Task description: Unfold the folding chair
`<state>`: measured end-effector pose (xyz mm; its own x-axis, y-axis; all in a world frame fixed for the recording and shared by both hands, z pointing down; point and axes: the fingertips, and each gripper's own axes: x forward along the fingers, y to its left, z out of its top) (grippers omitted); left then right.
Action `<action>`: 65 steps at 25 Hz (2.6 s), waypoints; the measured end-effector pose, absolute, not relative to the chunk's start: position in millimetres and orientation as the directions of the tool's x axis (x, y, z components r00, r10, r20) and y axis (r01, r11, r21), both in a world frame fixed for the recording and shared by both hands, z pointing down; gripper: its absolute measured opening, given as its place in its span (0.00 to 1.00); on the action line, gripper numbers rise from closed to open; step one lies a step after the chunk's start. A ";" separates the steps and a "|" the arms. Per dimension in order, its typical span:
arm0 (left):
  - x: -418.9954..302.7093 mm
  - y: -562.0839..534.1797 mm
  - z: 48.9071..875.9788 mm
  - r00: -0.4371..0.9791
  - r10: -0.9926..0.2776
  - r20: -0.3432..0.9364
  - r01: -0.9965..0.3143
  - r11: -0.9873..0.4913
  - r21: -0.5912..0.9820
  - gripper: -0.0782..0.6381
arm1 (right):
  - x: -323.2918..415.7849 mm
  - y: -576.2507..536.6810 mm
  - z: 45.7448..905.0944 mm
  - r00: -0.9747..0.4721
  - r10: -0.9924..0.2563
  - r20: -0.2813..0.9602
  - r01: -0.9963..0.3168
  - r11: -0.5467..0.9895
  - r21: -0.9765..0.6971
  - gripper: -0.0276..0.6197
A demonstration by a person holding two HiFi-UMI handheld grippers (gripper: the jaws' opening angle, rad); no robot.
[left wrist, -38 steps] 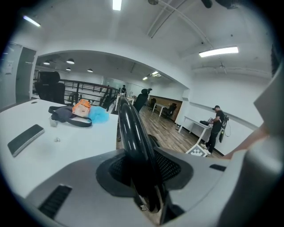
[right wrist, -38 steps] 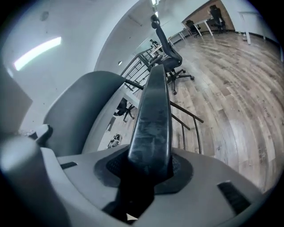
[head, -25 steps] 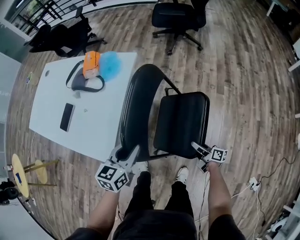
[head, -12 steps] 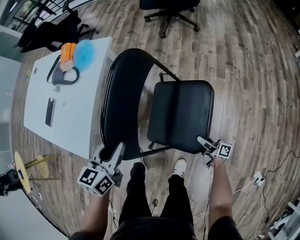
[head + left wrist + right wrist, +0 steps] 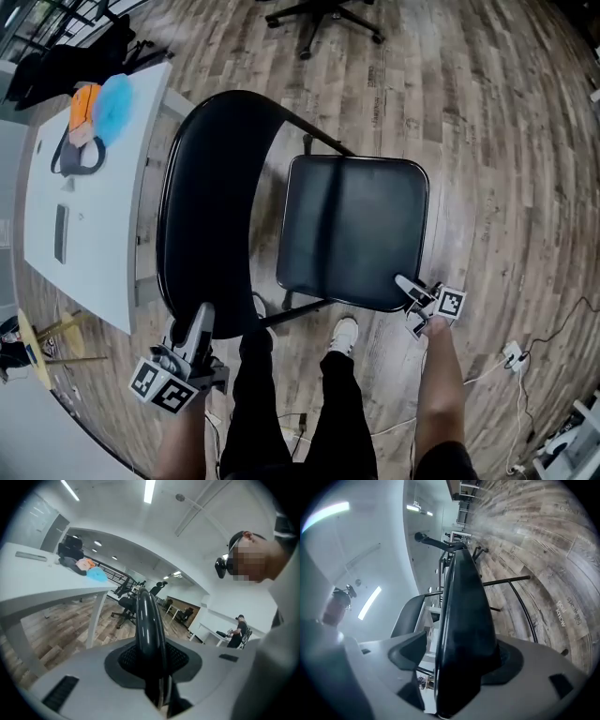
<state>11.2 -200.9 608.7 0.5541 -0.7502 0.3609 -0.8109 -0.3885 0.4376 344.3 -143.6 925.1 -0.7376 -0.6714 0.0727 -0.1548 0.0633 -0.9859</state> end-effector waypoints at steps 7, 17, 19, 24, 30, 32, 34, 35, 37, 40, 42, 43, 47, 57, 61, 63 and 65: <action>35.5 -198.4 642.6 0.558 -0.736 0.383 -0.812 -0.391 0.433 0.23 | 383.2 -134.4 974.1 -0.717 -0.696 0.023 -0.098 0.069 -0.993 0.56; 20.8 -202.8 677.9 0.516 -0.755 0.406 -0.833 -0.331 0.443 0.23 | 394.3 -125.4 1011.5 -0.711 -0.704 -0.008 -0.048 0.060 -0.997 0.56; 20.6 -203.4 677.1 0.515 -0.760 0.396 -0.834 -0.338 0.436 0.23 | 398.4 -127.6 1010.9 -0.703 -0.711 -0.018 -0.048 0.073 -0.996 0.56; 17.7 -202.7 672.4 0.467 -0.783 0.411 -0.872 -0.329 0.363 0.29 | 432.1 -125.0 1019.2 -0.609 -0.785 0.111 -0.164 -0.013 -0.986 0.56; -21.9 -174.2 628.4 0.365 -0.830 0.422 -0.928 -0.287 0.238 0.43 | 487.1 -46.6 987.0 -0.360 -0.884 0.299 -0.300 -0.194 -0.934 0.56; -31.6 -162.2 608.8 0.355 -0.839 0.412 -0.934 -0.294 0.204 0.42 | 487.0 -20.7 947.1 -0.293 -0.907 0.303 -0.369 -0.185 -0.911 0.56; -35.9 -147.0 583.1 0.367 -0.845 0.389 -0.929 -0.311 0.202 0.40 | 465.9 -1.6 890.6 -0.251 -0.925 0.285 -0.428 -0.158 -0.890 0.56; -37.2 -136.7 568.0 0.379 -0.846 0.374 -0.924 -0.321 0.209 0.37 | 448.3 6.0 855.8 -0.239 -0.937 0.253 -0.433 -0.130 -0.892 0.55; -38.7 -113.2 537.8 0.407 -0.844 0.350 -0.910 -0.344 0.229 0.27 | 411.6 16.9 771.8 -0.200 -0.972 0.121 -0.397 -0.032 -0.917 0.47; -36.8 -94.1 505.4 0.470 -0.833 0.293 -0.875 -0.396 0.278 0.13 | 375.8 9.7 643.4 -0.081 -0.992 -0.096 -0.403 0.121 -0.907 0.17; -42.6 -74.9 491.2 0.513 -0.818 0.260 -0.849 -0.440 0.293 0.12 | 341.9 15.0 578.0 -0.065 -0.994 -0.082 -0.577 0.105 -0.810 0.07; -48.7 -56.5 482.6 0.533 -0.807 0.255 -0.837 -0.460 0.295 0.12 | 316.6 28.0 550.8 -0.074 -0.997 -0.024 -0.708 0.069 -0.703 0.07; -77.5 26.8 441.1 0.571 -0.783 0.245 -0.817 -0.516 0.257 0.12 | 205.7 103.3 447.6 0.019 -0.990 0.142 -0.997 -0.029 -0.065 0.06; -119.0 161.9 373.6 0.583 -0.791 0.185 -0.812 -0.569 0.130 0.12 | 76.3 229.0 348.7 0.044 -0.997 0.060 -0.990 -0.036 0.139 0.06; -120.2 197.2 364.7 0.594 -0.778 0.205 -0.804 -0.581 0.124 0.12 | 48.7 254.8 333.8 -0.022 -0.999 0.048 -0.990 0.029 0.138 0.06; -115.9 208.4 360.7 0.598 -0.774 0.208 -0.801 -0.585 0.123 0.12 | 44.5 265.2 337.5 -0.009 -0.998 0.065 -0.989 0.018 0.146 0.06; -106.9 219.6 352.8 0.605 -0.774 0.188 -0.796 -0.593 0.118 0.12 | 46.9 274.7 340.5 0.009 -0.997 0.080 -0.987 0.004 0.162 0.06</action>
<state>-106.9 219.6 352.8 0.6046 -0.7742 0.1876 -0.7963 -0.5934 0.1175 46.9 274.7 340.5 0.0087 -0.9968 0.0800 -0.9867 0.0044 0.1623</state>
